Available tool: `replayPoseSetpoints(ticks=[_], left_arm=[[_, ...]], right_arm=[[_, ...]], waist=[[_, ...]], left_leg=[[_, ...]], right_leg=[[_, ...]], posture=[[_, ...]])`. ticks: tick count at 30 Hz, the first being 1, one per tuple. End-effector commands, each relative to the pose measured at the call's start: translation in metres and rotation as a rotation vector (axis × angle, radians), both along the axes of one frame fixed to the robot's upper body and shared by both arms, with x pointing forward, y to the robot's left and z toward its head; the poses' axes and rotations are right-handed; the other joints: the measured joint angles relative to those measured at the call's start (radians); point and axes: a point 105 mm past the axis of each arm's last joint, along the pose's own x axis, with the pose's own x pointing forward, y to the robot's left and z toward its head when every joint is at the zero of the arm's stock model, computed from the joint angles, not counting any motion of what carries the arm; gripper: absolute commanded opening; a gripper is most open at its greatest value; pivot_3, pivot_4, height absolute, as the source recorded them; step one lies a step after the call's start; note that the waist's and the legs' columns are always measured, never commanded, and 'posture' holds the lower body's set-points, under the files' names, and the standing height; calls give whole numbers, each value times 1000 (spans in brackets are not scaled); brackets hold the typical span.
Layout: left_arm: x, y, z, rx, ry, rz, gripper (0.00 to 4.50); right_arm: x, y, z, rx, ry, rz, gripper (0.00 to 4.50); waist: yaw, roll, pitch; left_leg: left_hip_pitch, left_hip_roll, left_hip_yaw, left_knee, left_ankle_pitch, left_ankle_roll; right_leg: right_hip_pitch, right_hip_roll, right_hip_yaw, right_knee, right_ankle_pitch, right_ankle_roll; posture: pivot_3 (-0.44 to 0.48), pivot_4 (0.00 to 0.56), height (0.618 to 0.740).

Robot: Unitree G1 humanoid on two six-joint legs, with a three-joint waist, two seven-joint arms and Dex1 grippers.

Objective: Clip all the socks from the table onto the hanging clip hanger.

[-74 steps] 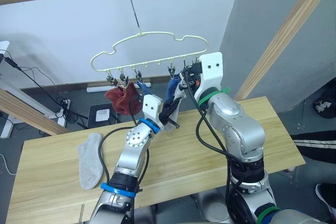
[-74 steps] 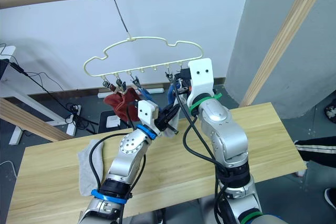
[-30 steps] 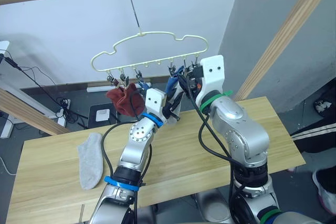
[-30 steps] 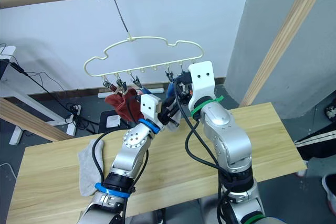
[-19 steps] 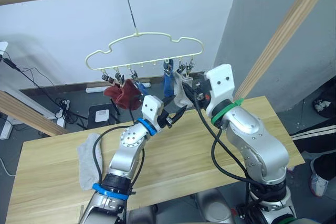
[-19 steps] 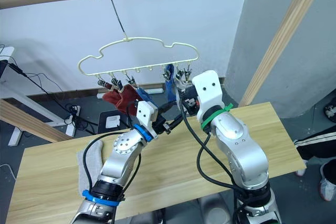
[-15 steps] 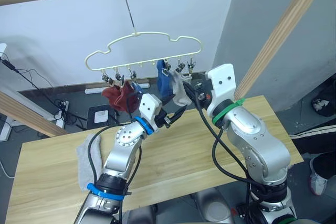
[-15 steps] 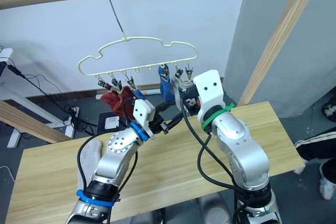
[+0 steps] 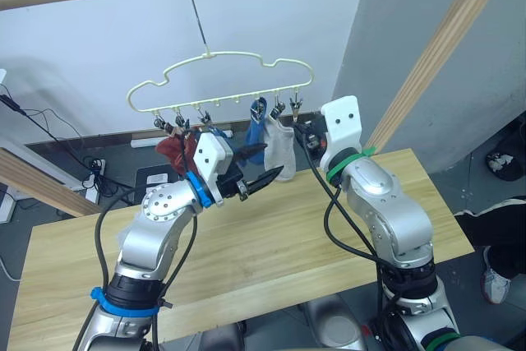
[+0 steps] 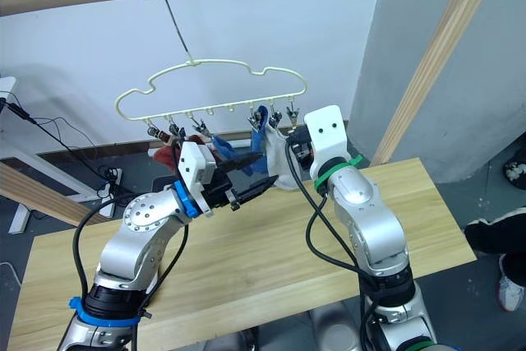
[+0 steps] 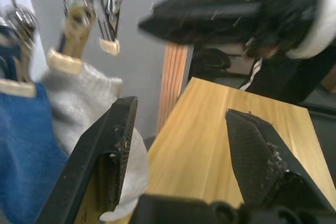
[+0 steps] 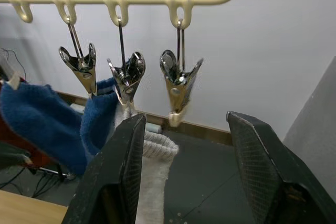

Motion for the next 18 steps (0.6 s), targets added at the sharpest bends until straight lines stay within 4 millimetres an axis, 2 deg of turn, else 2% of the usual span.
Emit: replayPoseSetpoints(ticks=[1,11,18], left_arm=[[-3,0,21,-14,-65,-8,2955],[1,4,27,-2,-82,-1,2955],[2,6,28,8,-91,1,2955]], right_arm=[[6,1,15,19,-73,-6,2550],[24,2,16,34,-90,-19,2550],[28,7,23,73,-105,-20,2550]], waist=[[1,0,0],[5,0,0],[8,0,0]], left_leg=[[0,0,0,0,0,0],[0,0,0,0,0,0],[0,0,0,0,0,0]], right_leg=[[0,0,0,0,0,0],[0,0,0,0,0,0],[0,0,0,1,0,0]], posture=[[-255,188,714],[-232,176,714],[-230,171,714]])
